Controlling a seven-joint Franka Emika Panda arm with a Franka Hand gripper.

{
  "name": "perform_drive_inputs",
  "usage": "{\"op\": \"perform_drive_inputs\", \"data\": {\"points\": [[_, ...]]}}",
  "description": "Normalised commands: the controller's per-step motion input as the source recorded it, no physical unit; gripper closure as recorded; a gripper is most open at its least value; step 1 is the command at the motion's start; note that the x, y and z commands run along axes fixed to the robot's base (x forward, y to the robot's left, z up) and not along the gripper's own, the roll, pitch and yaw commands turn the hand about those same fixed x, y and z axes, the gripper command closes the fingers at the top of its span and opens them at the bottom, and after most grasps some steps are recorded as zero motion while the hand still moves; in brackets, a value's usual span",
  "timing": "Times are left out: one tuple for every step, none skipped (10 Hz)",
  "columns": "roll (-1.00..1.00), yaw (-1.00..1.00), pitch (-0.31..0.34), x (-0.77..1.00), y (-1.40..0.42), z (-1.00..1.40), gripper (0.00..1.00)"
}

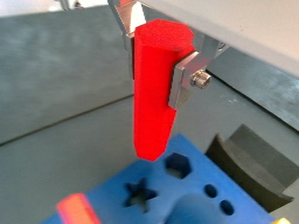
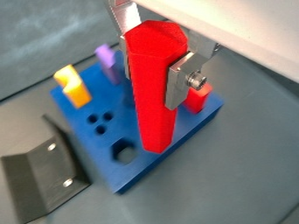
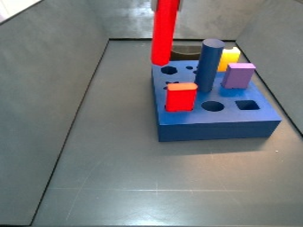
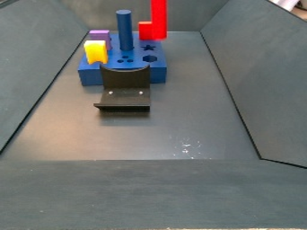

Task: Pick up the hexagon object. Move up. Move to above the board. Insert the hexagon object.
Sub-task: Insert the hexagon object.

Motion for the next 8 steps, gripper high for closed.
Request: {"op": "perform_drive_inputs", "data": {"points": [[0.03, -0.31, 0.144, 0.12, 0.63, -0.42, 1.0], [-0.06, -0.25, 0.05, 0.0, 0.41, -0.26, 1.0], [-0.2, -0.31, 0.0, 0.05, 0.3, -0.19, 1.0], [-0.25, -0.34, 0.0, 0.13, 0.32, -0.12, 1.0], [-0.27, -0.33, 0.0, 0.19, 0.23, -0.09, 1.0], [-0.27, -0.28, 0.0, 0.29, 0.1, -0.11, 1.0], [-0.32, -0.2, -0.009, 0.25, 0.14, -0.18, 1.0], [-0.31, -0.01, -0.061, 0.17, 0.03, -0.19, 1.0]]}}
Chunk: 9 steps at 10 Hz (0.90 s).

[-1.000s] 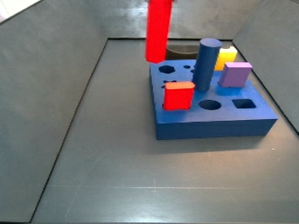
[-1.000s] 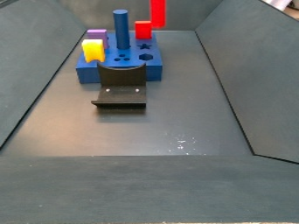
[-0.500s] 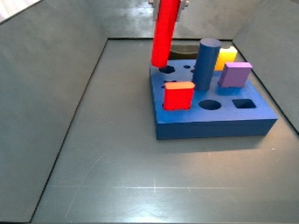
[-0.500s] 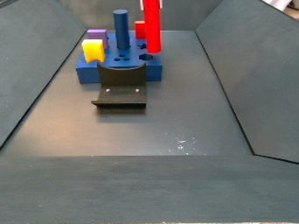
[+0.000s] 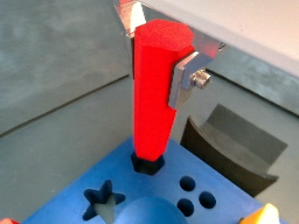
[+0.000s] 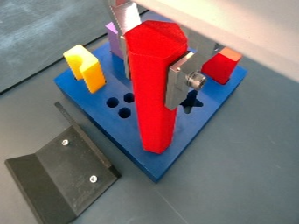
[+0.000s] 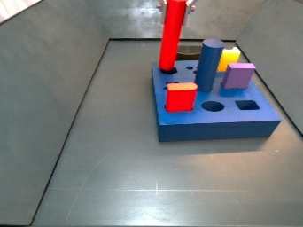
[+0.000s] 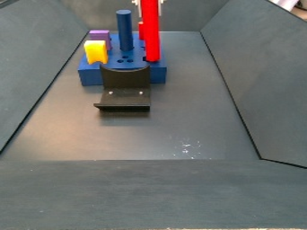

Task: Pick up the hexagon object. Move up. Move to above the board. Insert the hexagon object.
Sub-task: Insert the hexagon object.

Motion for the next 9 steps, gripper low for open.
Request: {"op": "perform_drive_inputs", "data": {"points": [[-0.24, 0.0, -0.051, 0.16, 0.0, -0.21, 1.0], [-0.16, 0.09, -0.053, 0.03, 0.0, -0.19, 1.0], [-0.15, 0.11, -0.053, 0.03, 0.0, -0.2, 1.0], [-0.15, 0.12, -0.061, 0.03, 0.0, -0.2, 1.0], [-0.12, 0.18, -0.066, 0.02, -0.07, -0.16, 1.0], [-0.1, 0.26, -0.066, 0.05, -0.09, -0.21, 1.0], [-0.07, 0.33, -0.061, 0.05, -0.12, -0.21, 1.0], [-0.06, 0.36, -0.056, 0.08, -0.09, -0.26, 1.0], [-0.01, 0.31, -0.066, 0.12, -0.01, -0.43, 1.0]]}}
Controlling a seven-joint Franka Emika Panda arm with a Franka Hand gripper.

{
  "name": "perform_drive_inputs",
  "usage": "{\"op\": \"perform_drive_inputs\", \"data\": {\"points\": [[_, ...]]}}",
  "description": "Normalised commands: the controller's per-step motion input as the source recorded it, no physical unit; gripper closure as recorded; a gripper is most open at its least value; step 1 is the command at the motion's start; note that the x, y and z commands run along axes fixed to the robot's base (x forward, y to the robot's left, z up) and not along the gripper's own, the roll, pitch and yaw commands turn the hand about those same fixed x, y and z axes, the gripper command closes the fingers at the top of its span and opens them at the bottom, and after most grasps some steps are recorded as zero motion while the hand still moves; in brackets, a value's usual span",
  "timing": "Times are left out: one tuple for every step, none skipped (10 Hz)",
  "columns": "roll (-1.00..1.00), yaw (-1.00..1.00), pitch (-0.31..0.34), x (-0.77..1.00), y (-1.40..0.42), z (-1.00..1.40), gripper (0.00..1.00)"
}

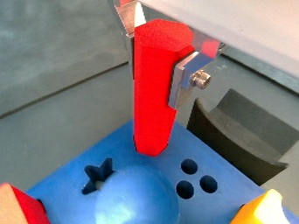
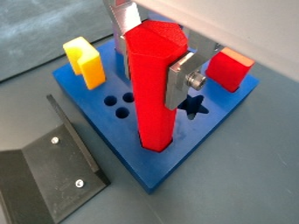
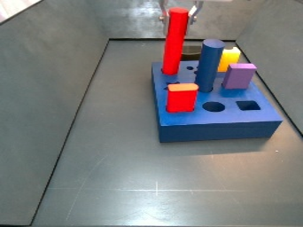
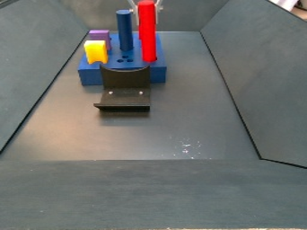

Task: Pick up the hexagon object. Move up. Move to above the board. Insert the hexagon object.
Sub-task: Insert the hexagon object.

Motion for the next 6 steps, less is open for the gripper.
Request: {"op": "perform_drive_inputs", "data": {"points": [[0.03, 0.26, -0.083, 0.17, -0.05, -0.76, 1.0], [0.17, 0.21, -0.036, 0.25, -0.18, -0.89, 1.0], [0.14, 0.1, -0.016, 0.31, -0.23, -0.95, 1.0], [0.02, 0.0, -0.003, 0.32, -0.25, -0.98, 1.0], [-0.2, -0.13, -0.121, 0.19, 0.05, -0.57, 1.0], [-0.08, 0.0, -0.027, 0.1, 0.02, -0.08, 1.0]]}}
